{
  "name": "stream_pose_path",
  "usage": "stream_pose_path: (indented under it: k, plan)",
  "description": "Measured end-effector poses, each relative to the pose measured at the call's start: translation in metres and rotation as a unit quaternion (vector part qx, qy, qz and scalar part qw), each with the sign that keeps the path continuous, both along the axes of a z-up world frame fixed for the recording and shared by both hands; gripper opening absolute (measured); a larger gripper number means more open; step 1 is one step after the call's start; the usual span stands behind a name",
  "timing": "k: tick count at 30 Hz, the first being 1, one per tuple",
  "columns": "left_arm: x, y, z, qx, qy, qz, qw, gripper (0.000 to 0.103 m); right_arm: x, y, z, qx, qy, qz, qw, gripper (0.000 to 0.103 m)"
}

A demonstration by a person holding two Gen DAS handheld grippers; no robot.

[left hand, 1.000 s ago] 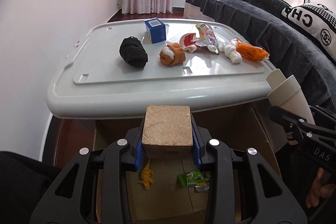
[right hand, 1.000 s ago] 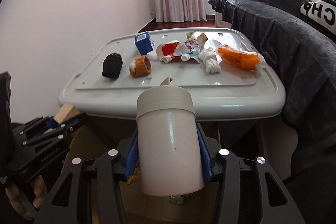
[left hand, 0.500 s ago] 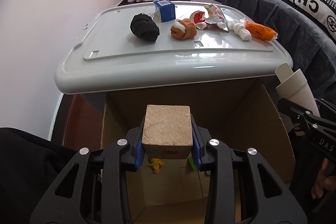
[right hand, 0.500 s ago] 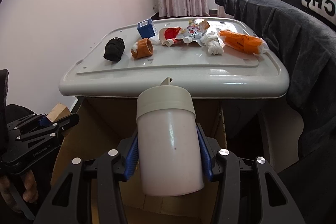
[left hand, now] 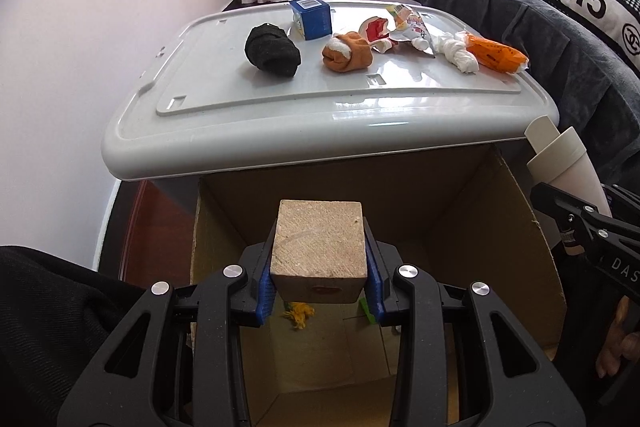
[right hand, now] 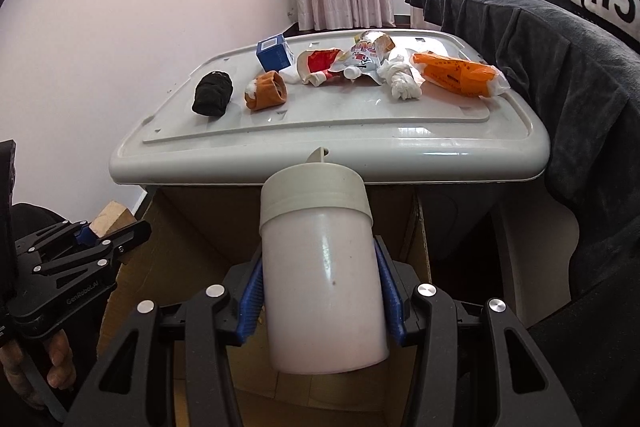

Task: Collect trash
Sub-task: 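Lower block and cup over the box and open both grippers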

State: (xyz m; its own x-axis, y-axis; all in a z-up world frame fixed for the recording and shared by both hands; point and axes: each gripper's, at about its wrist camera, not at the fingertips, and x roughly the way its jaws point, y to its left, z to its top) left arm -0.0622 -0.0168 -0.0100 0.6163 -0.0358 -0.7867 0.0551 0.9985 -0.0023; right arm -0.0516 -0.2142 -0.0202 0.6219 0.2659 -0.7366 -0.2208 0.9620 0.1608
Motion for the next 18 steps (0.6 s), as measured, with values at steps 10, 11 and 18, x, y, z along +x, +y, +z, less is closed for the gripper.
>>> stream_pose_path:
  k: [10,11,18]
  plan:
    - [0.002,0.002,-0.003,0.005,0.006,0.014,0.9999,0.070,0.002,0.008,-0.006,-0.024,0.016,0.009,1.000,0.062]
    - [0.002,0.004,-0.003,0.005,0.011,0.025,0.9996,0.083,0.001,0.010,-0.005,-0.035,0.010,0.005,0.999,0.084]
    - [0.003,0.013,-0.002,-0.011,0.009,0.042,0.9990,0.090,0.000,0.003,-0.003,-0.023,0.003,-0.005,1.000,0.086]
